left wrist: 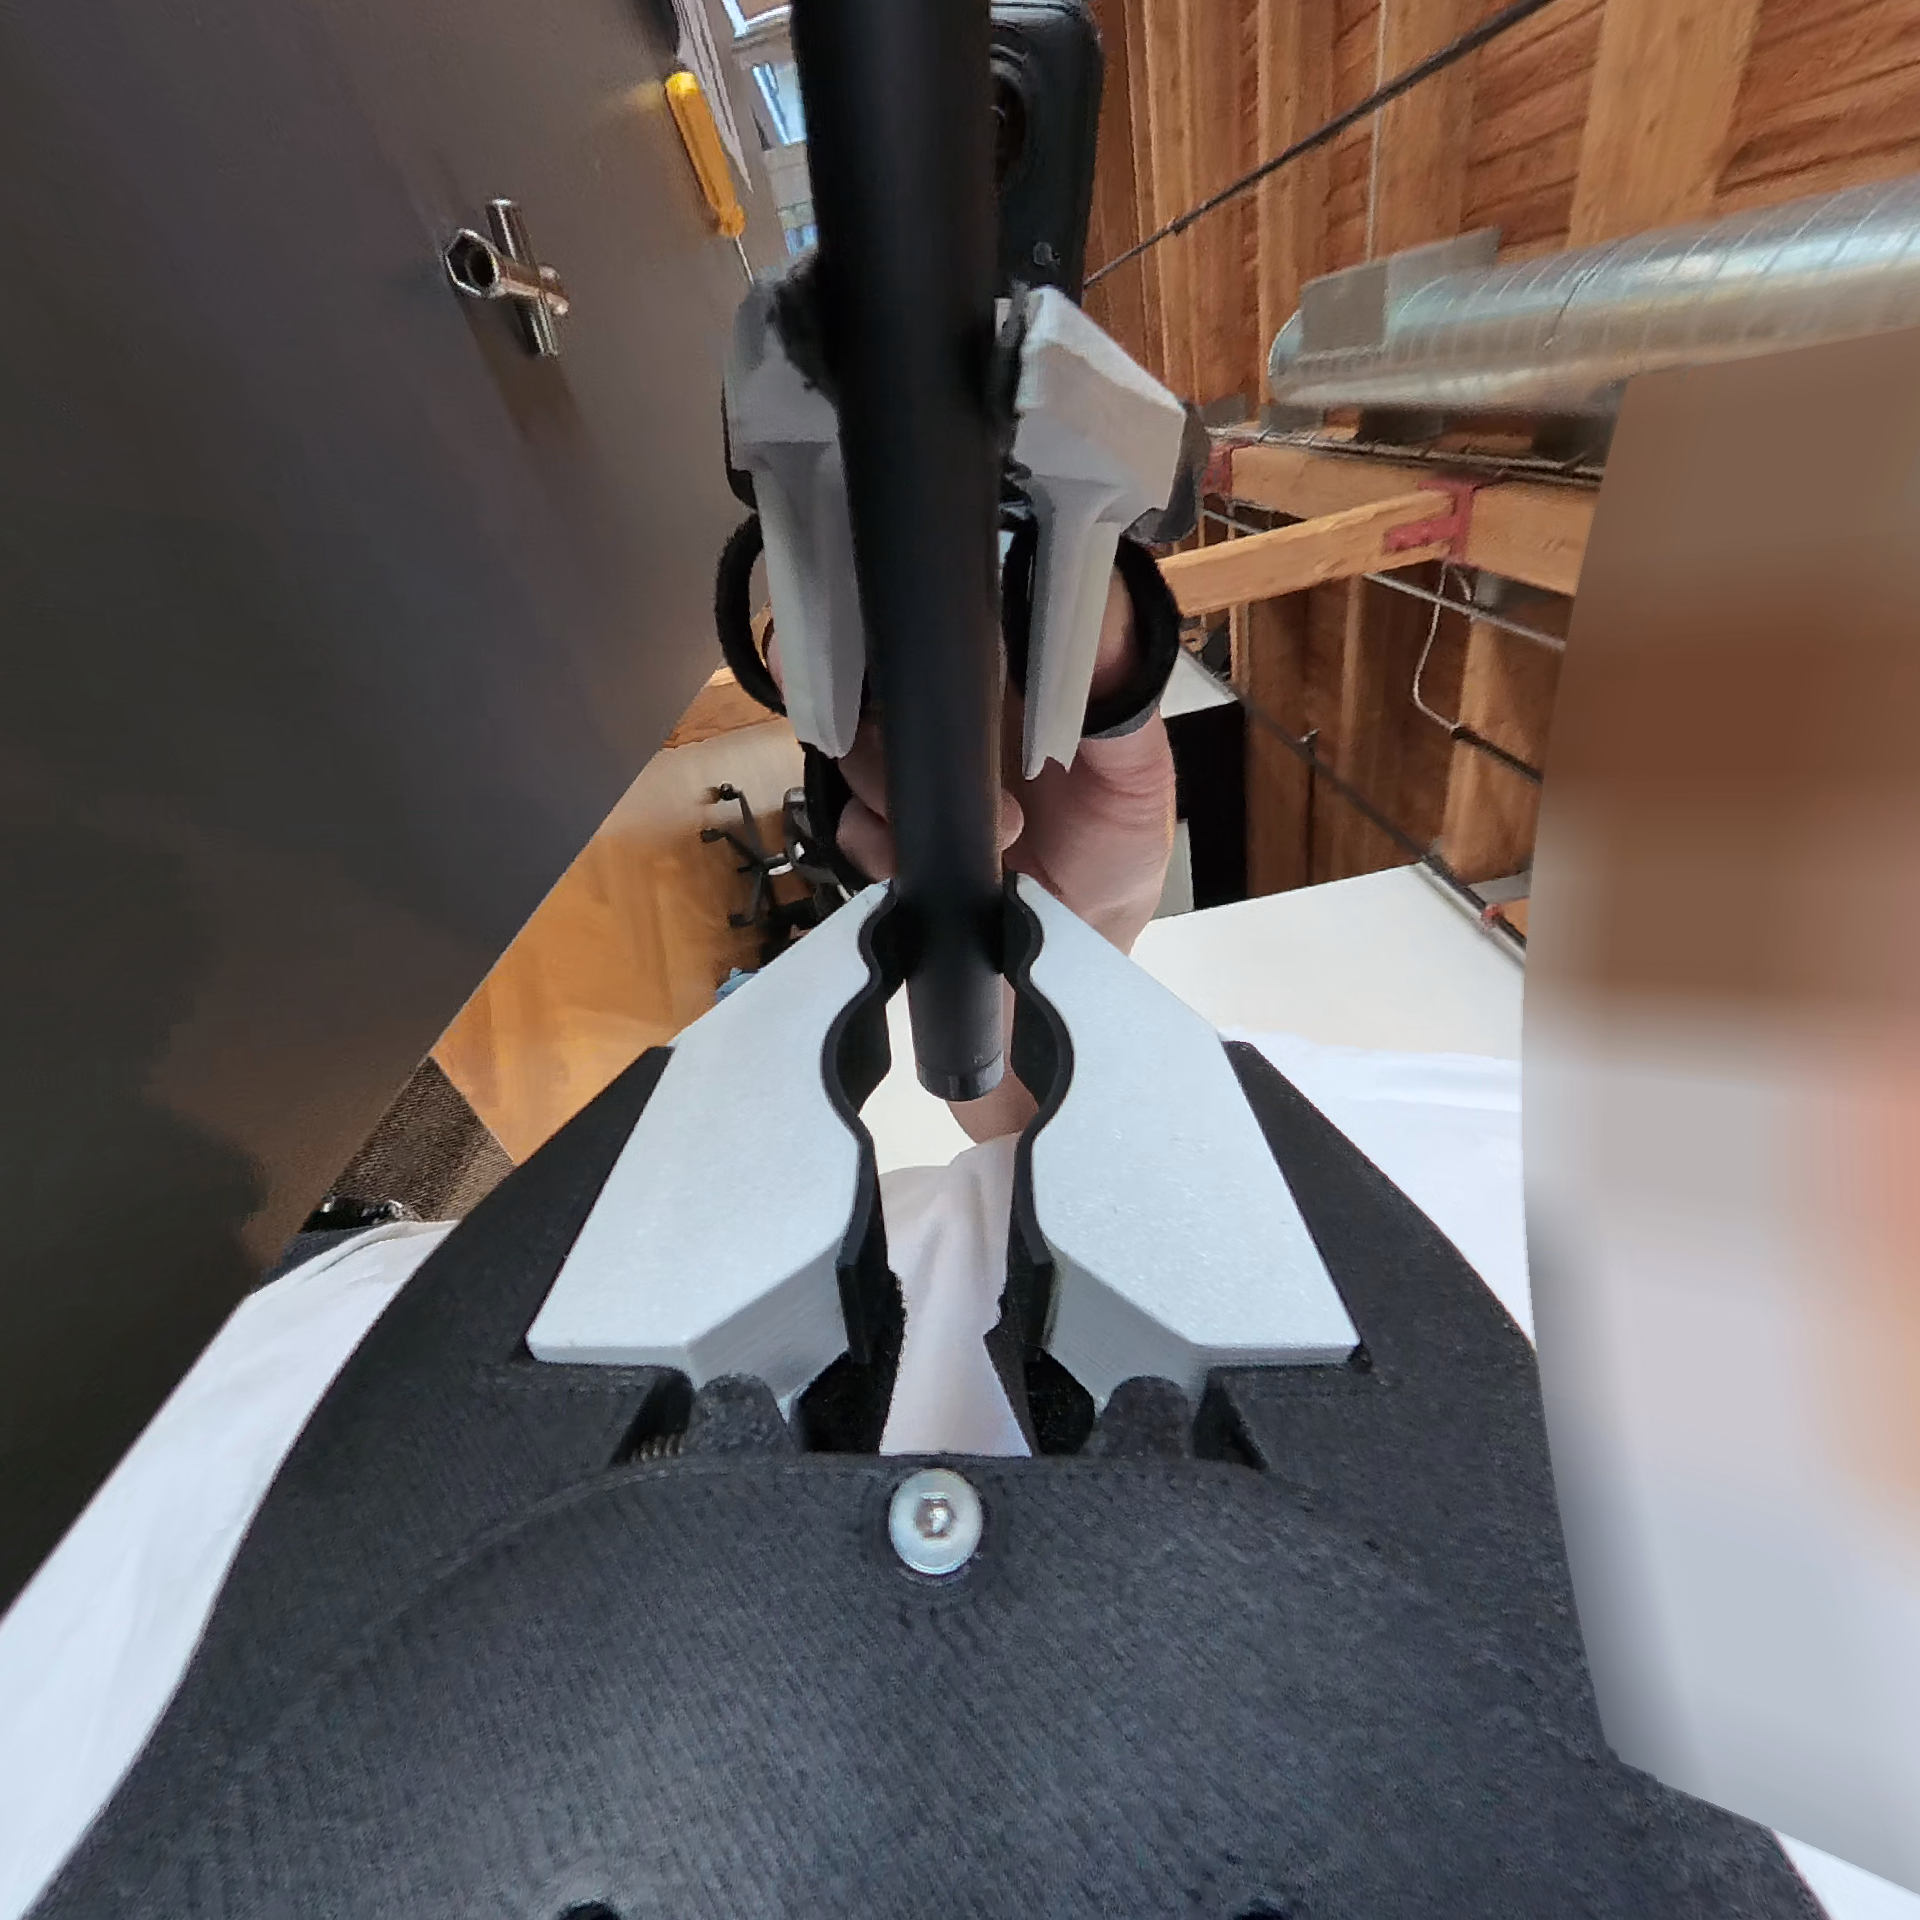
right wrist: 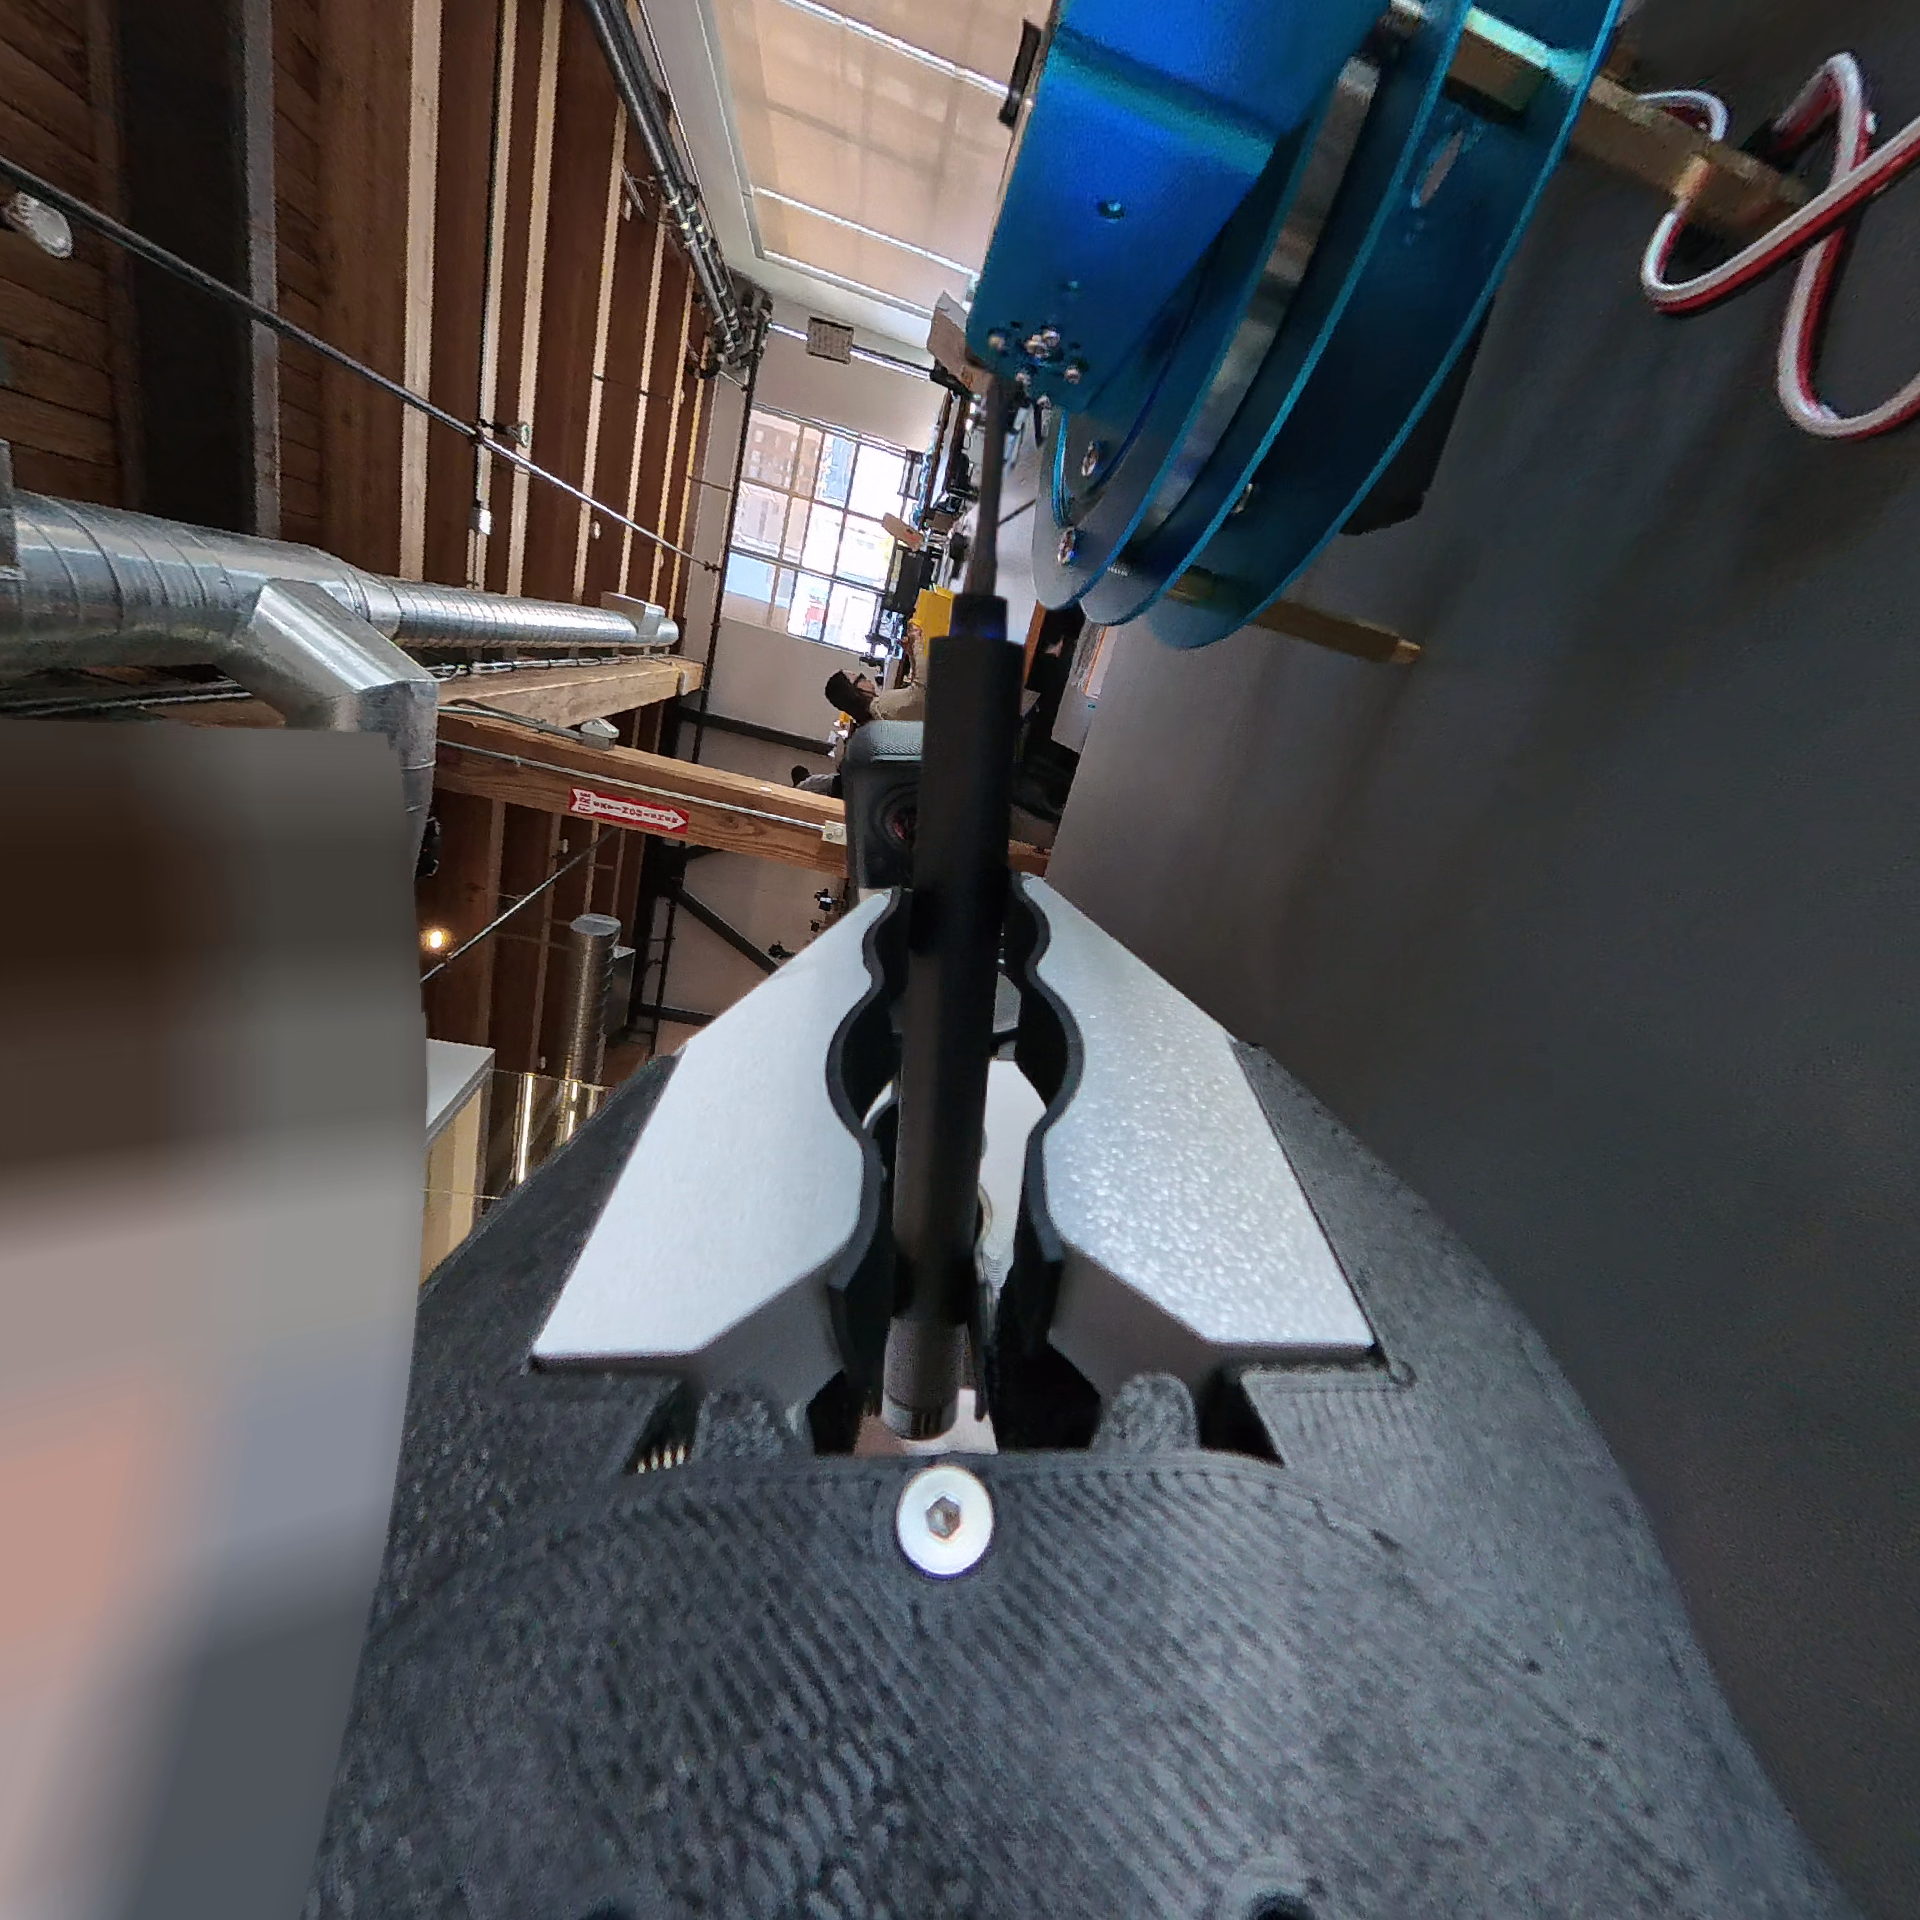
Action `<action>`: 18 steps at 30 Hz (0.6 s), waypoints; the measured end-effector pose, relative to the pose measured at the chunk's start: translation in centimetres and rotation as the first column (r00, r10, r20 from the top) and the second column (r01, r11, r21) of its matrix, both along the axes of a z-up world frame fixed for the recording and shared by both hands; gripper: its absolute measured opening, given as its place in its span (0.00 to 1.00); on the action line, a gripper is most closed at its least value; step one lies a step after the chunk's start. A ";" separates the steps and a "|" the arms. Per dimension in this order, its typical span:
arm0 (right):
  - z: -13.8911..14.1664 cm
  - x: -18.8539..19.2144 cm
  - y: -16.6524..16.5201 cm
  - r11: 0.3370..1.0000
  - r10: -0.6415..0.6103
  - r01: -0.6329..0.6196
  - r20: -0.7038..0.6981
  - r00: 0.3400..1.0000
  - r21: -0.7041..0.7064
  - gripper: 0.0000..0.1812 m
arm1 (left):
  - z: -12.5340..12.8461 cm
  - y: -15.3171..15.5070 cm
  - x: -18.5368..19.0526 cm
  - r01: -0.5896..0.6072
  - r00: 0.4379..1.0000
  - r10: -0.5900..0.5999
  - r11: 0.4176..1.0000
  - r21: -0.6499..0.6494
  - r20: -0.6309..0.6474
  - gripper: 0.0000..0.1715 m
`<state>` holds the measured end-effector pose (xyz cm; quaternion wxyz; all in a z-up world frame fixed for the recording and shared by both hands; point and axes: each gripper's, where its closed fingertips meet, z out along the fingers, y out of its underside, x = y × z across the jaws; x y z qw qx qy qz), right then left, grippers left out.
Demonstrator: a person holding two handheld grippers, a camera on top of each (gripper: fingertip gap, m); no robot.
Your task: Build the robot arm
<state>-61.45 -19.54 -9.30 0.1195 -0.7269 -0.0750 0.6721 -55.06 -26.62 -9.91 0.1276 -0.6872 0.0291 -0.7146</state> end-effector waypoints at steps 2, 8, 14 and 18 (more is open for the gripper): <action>0.1 0.2 -0.1 1.000 -0.004 0.004 -0.018 1.000 -0.009 0.09 | 0.0 -0.2 0.1 0.008 1.000 -0.008 1.000 0.008 -0.008 0.09; 0.3 1.0 -1.3 1.000 -0.007 0.009 -0.064 0.998 0.028 0.09 | -1.2 -1.5 0.4 0.050 0.993 -0.039 0.994 0.094 -0.110 0.09; 1.0 1.3 -2.3 0.998 -0.038 0.050 -0.242 0.970 0.043 0.09 | -1.7 -2.5 1.2 0.100 0.978 -0.058 0.973 0.208 -0.201 0.10; 1.1 1.7 -2.1 0.995 -0.065 0.083 -0.275 0.959 0.055 0.08 | -1.5 -2.5 1.4 0.112 0.982 -0.081 0.977 0.184 -0.168 0.10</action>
